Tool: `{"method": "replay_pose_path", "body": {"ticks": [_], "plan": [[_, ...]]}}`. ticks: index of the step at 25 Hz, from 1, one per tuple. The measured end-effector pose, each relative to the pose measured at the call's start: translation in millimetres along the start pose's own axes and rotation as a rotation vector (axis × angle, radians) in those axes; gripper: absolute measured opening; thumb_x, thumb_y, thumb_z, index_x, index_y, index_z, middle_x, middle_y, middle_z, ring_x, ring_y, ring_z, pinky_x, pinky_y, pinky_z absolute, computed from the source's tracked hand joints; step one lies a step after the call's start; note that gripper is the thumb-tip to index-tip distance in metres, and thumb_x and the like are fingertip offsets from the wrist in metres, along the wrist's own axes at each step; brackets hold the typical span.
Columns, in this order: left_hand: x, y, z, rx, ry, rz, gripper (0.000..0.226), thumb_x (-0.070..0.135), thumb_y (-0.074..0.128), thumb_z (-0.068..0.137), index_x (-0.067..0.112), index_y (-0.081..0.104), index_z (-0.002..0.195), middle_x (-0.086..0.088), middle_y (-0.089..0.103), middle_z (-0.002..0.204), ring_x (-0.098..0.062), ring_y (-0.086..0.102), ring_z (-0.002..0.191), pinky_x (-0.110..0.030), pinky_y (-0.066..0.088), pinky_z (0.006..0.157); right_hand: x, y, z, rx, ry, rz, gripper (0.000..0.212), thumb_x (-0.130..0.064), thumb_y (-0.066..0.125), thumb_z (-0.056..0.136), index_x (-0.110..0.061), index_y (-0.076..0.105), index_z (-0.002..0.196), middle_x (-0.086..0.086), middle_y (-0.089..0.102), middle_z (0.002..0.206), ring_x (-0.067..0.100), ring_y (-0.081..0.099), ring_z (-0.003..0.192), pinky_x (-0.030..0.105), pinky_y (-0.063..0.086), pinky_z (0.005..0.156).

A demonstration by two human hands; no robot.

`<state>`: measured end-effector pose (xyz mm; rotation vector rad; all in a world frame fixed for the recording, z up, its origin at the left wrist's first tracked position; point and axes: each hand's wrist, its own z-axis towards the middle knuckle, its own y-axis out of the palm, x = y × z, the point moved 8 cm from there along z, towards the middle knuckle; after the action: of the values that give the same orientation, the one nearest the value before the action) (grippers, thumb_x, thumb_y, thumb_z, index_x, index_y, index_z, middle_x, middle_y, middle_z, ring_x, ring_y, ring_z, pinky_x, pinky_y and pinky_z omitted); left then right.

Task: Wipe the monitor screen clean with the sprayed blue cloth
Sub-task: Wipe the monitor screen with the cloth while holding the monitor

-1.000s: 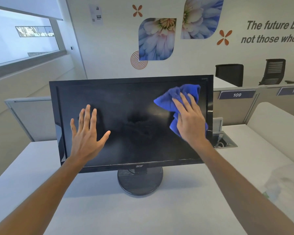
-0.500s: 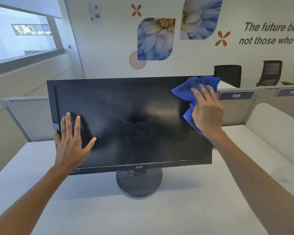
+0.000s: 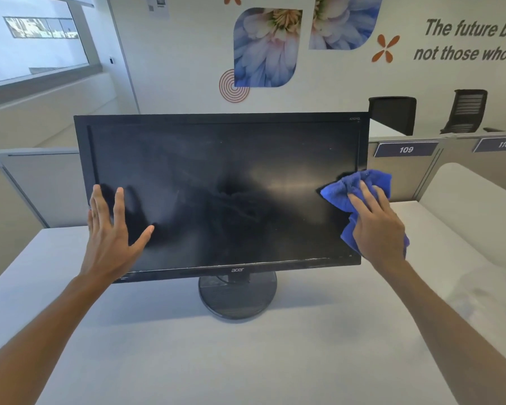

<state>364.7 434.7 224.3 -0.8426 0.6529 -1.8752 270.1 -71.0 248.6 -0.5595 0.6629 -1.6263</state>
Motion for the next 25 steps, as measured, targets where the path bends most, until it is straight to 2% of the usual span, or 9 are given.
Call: {"method": "replay_pose_path", "body": {"ticks": [6,10,14,16,19,23,25], "plan": [[-4.0,2.8,-14.0,-0.062,0.045,0.028,0.093,0.046,0.058,0.085,0.024,-0.001,0.153,-0.011,-0.017,0.160,-0.026,-0.014,0.148,-0.055,0.011,0.117,0.9,19.2,-77.6,-0.122,0.022,-0.010,0.045,0.002,0.073,0.077,-0.005,0.067,0.121,0.018,0.055,0.139,0.043,0.056,0.122,0.045,0.059,0.073],[-9.1,4.7,-31.6,-0.124,0.043,0.028,0.092,0.060,0.043,0.085,0.022,-0.006,0.153,-0.007,-0.016,0.161,-0.026,-0.011,0.148,-0.053,0.010,0.118,-1.7,29.1,-110.7,-0.260,0.084,-0.006,0.051,0.003,0.081,0.069,-0.004,0.069,0.118,0.024,0.062,0.125,0.042,0.066,0.102,0.041,0.058,0.055],[-20.8,7.9,-51.9,-0.172,0.023,0.062,0.092,0.069,0.029,0.083,0.020,-0.006,0.153,-0.003,-0.013,0.162,-0.024,-0.006,0.149,-0.052,0.007,0.118,-3.1,26.3,-110.9,-0.332,0.186,0.002,0.053,0.002,0.077,0.074,-0.005,0.064,0.125,0.026,0.059,0.125,0.043,0.063,0.100,0.042,0.057,0.057],[-24.3,11.2,-57.4,-0.199,0.030,0.047,0.091,0.066,0.031,0.083,0.019,-0.005,0.153,-0.004,-0.012,0.162,-0.024,-0.006,0.149,-0.052,0.010,0.118,-7.0,28.6,-113.1,-0.381,0.258,0.004,0.053,-0.001,0.071,0.082,-0.006,0.058,0.133,0.027,0.053,0.133,0.044,0.058,0.107,0.044,0.056,0.063],[-22.7,13.4,-60.9,-0.208,0.054,-0.014,0.087,0.050,0.041,0.085,0.018,-0.003,0.153,-0.005,-0.013,0.162,-0.025,-0.008,0.149,-0.050,0.021,0.112,-13.6,32.0,-123.9,-0.435,0.353,0.019,0.055,-0.006,0.063,0.089,-0.010,0.048,0.142,0.023,0.045,0.140,0.040,0.050,0.117,0.044,0.054,0.073],[-22.3,12.1,-64.3,-0.215,0.069,-0.051,0.085,0.031,0.044,0.082,0.019,-0.002,0.153,-0.006,-0.016,0.161,-0.026,-0.011,0.148,-0.047,0.024,0.107,-17.8,30.2,-121.6,-0.444,0.418,0.026,0.053,-0.009,0.059,0.093,-0.013,0.045,0.143,0.018,0.045,0.134,0.035,0.049,0.112,0.040,0.050,0.070],[-23.7,12.1,-64.7,-0.224,0.067,-0.063,0.086,0.028,0.044,0.080,0.020,-0.003,0.153,-0.005,-0.016,0.161,-0.025,-0.012,0.148,-0.050,0.032,0.105,-19.9,30.8,-119.1,-0.459,0.437,0.049,0.050,-0.011,0.057,0.095,-0.015,0.045,0.143,0.016,0.046,0.134,0.033,0.050,0.112,0.039,0.049,0.072]]}}
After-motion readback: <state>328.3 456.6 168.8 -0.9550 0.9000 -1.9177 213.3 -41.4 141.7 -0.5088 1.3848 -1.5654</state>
